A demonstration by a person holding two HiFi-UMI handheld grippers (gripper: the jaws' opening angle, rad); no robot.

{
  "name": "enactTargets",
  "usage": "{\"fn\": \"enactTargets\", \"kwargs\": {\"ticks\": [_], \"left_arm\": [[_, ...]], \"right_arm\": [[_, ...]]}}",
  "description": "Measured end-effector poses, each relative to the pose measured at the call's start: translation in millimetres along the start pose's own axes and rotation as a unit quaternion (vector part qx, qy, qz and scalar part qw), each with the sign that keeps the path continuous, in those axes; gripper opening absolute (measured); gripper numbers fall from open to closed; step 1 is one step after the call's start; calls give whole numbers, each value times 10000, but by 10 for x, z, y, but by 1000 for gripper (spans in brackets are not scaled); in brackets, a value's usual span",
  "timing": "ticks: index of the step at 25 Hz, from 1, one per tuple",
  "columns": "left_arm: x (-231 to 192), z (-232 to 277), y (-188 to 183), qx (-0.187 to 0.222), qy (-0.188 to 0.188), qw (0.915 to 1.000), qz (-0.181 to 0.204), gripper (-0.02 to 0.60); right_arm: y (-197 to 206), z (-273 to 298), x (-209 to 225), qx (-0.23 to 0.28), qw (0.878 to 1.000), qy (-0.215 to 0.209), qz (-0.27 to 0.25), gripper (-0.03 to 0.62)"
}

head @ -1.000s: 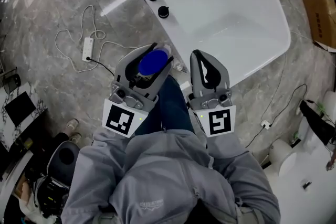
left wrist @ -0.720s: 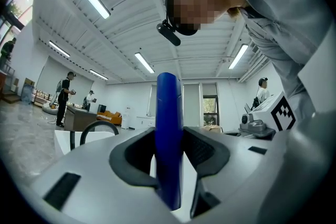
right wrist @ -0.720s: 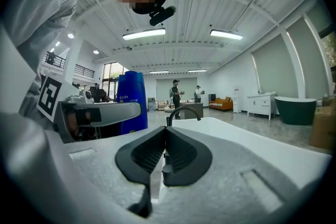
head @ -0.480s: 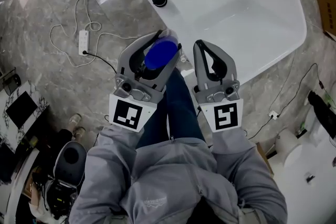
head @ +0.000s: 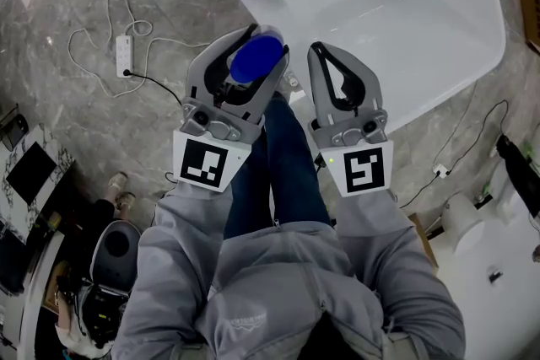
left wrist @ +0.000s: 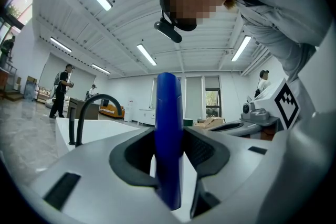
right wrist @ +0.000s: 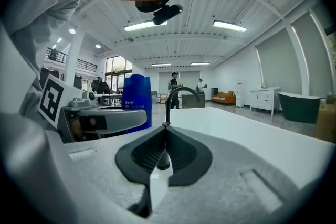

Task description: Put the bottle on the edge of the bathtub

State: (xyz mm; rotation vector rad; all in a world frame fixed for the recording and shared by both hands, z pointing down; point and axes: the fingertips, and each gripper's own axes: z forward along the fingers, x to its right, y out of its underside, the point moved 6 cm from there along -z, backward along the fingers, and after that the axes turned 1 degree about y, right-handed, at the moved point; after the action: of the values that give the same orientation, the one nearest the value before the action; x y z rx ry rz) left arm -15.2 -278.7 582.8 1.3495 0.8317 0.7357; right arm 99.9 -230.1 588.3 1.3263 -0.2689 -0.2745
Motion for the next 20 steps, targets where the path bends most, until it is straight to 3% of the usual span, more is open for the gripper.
{"fn": "enactTargets", "kwargs": {"ticks": [20], "left_arm": [[-181,398,830,-455,334,9984,57,156]], "right_arm": [[589,263,163,-451,9983,295,203,3]]}}
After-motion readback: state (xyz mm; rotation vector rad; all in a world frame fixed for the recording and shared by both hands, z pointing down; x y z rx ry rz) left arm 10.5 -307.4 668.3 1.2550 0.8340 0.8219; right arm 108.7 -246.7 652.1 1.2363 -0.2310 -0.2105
